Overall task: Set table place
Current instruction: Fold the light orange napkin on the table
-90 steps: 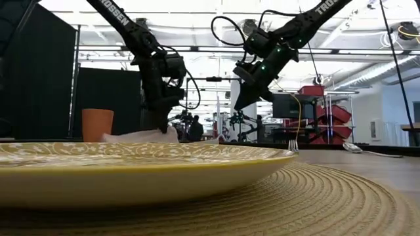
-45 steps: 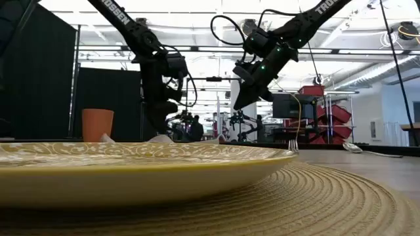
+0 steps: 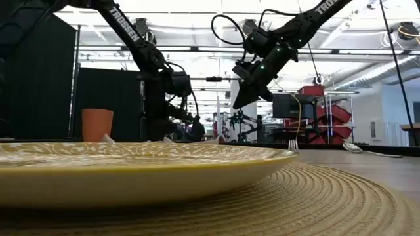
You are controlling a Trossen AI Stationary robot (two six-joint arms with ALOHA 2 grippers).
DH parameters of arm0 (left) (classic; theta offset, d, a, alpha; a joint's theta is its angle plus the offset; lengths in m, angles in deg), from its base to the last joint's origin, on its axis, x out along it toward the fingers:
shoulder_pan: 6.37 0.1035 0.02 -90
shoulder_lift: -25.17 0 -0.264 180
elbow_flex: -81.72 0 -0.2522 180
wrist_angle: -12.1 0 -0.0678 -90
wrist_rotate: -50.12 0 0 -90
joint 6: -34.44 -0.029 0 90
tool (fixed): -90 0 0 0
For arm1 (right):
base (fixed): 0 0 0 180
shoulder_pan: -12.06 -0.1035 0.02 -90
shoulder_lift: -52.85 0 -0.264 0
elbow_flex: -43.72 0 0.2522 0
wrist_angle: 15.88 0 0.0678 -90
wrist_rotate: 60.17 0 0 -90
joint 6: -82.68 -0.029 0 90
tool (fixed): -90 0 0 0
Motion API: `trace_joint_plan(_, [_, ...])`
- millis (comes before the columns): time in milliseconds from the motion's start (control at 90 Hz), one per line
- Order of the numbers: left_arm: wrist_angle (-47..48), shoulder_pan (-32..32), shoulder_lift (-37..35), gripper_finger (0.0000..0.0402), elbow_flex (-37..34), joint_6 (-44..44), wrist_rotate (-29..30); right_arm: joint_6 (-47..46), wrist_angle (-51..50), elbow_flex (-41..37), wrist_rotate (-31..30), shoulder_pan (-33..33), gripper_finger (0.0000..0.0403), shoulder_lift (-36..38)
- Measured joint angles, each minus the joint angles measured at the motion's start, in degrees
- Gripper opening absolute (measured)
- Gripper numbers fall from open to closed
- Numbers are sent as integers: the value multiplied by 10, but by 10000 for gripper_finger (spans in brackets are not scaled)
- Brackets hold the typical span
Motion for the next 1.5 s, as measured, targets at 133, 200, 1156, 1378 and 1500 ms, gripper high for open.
trace_joint_plan(133, [-2,-5,0,190,0,0,-1,1,0,0,0,0,0,0])
trace_joint_plan(200, [-2,-7,-8,190,-1,0,-4,2,0,0,0,0,0,0])
trace_joint_plan(1156, [11,106,-110,190,-3,7,-257,1,-6,0,14,-2,0,-1])
trace_joint_plan(1378, [-18,106,-76,190,-3,7,-266,2,-9,0,15,-2,0,-1])
trace_joint_plan(1500, [-25,106,-73,190,-3,3,-260,2,-10,0,15,-2,0,-1])
